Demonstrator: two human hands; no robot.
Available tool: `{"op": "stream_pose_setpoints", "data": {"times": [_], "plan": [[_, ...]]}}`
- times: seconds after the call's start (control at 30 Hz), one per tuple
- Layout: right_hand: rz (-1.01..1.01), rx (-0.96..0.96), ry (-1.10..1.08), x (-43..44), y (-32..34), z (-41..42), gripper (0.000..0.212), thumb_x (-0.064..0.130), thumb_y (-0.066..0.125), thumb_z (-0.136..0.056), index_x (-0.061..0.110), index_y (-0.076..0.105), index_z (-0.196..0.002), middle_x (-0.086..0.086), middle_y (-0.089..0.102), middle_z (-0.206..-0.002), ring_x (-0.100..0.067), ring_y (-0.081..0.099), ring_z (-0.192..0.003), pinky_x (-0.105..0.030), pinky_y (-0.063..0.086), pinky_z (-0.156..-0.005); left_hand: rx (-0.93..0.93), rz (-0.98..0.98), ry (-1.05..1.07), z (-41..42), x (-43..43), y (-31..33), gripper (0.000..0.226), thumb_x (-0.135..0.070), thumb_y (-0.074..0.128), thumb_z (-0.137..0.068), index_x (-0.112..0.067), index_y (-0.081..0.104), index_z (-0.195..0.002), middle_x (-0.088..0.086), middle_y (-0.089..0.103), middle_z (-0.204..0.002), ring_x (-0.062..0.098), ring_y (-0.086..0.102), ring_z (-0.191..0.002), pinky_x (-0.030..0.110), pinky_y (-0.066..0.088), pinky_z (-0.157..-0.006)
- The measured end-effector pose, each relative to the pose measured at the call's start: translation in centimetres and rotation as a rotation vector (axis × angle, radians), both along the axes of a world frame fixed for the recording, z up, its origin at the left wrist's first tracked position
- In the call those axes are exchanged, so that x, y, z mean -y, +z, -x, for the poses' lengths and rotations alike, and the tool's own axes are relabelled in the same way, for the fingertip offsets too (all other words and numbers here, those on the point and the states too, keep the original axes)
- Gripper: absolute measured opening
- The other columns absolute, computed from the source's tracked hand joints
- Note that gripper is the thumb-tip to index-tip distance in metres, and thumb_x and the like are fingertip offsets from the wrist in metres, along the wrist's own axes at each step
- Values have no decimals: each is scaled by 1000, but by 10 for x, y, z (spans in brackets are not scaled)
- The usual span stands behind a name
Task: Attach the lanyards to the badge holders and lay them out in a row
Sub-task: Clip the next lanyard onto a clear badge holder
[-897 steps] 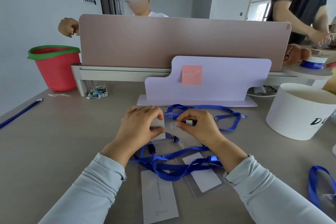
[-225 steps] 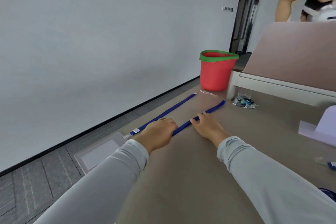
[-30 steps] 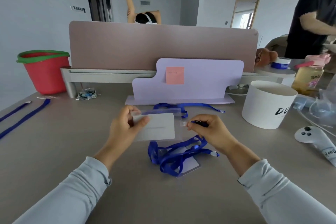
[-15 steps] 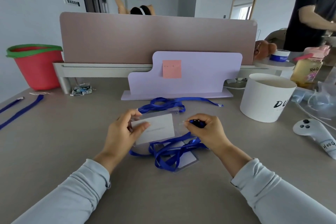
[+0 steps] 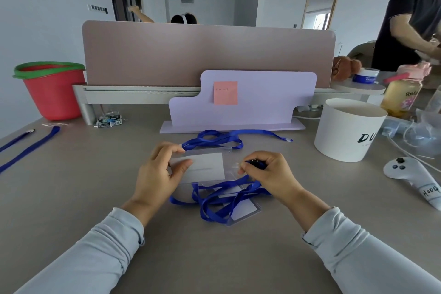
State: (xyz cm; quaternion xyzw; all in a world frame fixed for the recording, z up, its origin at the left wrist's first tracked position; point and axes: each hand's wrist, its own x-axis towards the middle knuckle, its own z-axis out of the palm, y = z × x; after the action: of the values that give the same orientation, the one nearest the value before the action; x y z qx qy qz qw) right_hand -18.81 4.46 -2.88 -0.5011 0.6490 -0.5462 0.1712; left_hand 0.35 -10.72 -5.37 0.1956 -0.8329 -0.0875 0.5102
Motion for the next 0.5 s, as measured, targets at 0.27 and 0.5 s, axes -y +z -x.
{"op": "stream_pose_setpoints", "data": {"times": [0.27,0.5], "plan": [[8,376,66,-1,5,2,16,14,57,-88,17,69,-79,1,73,-75,-14,56,-58,-22,51,-54,154,384,25,0,5,2,11,-30,49,-89,-23,53,-97,-2,68,-79,20,63,-62,25,47,-55],[-78,325,0,1,7,-1,10,4,65,-82,13,66,-84,-8,70,-86,-13,65,-71,-25,53,-66,320,356,-146,4,-12,6,40,-37,38,-95,-16,67,-112,1,67,-110,17,66,-92,30,55,-77]]}}
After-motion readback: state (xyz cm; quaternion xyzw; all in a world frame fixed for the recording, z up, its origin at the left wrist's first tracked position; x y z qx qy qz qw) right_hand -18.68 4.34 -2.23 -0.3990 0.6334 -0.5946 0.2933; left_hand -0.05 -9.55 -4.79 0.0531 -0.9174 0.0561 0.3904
